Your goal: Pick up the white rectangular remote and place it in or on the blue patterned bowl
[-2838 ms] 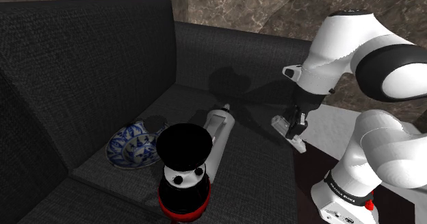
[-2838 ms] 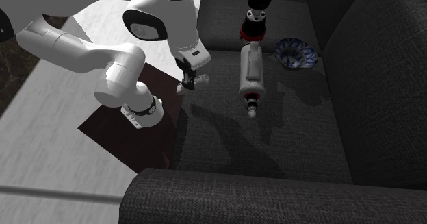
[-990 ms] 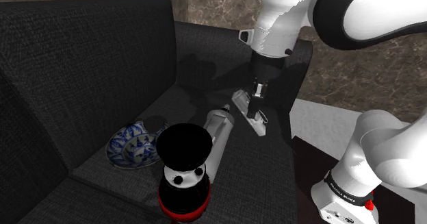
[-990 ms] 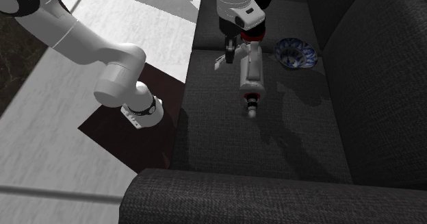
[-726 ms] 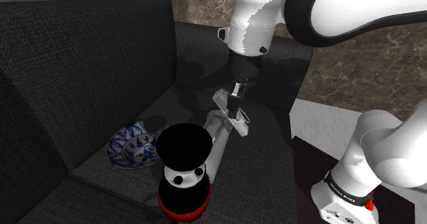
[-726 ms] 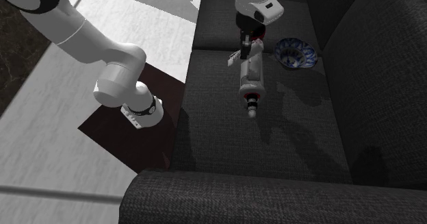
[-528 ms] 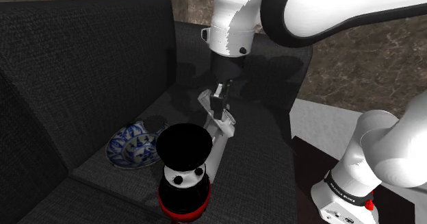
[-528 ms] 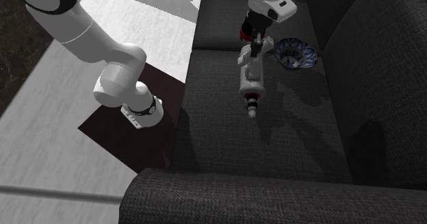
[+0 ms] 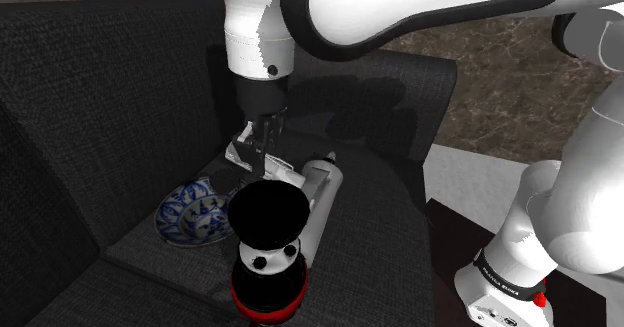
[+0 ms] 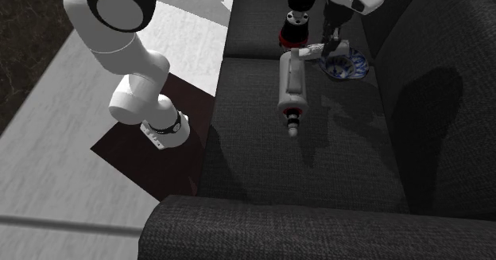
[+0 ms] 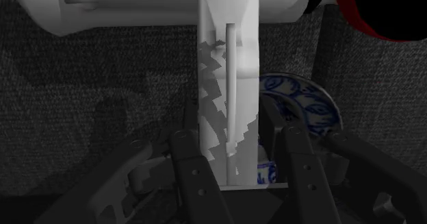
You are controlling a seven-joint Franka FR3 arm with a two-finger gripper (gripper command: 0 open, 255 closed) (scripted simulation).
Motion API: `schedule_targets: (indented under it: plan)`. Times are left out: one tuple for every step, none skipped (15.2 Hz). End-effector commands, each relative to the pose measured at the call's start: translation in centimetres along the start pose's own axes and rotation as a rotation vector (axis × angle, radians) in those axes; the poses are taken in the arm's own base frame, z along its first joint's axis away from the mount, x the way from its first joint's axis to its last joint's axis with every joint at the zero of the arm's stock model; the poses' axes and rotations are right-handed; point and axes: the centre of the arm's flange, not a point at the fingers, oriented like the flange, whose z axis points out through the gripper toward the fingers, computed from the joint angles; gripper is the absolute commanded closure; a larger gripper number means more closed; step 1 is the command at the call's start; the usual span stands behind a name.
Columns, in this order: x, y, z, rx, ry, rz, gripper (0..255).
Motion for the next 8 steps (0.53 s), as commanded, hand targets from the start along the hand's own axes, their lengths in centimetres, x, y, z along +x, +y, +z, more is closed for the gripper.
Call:
schedule_targets:
  plan:
    - [2.5,-1.2,0.0,0.0,0.0,0.001,255]
    - [3.6,-1.8,0.0,0.0,0.0,0.001,255]
    - [4.8,-2.4,0.0,0.0,0.0,0.001,255]
    - [6.0,-3.0,0.0,0.0,0.0,0.001,255]
    - [7.2,-3.6,0.0,0.0,0.0,0.001,255]
    - [8.4,-4.2,0.1,0.0,0.0,0.002,255]
    - [9.6,-4.7,0.1,0.0,0.0,0.002,255]
    - [10.9,-5.4,0.1,0.0,0.0,0.002,255]
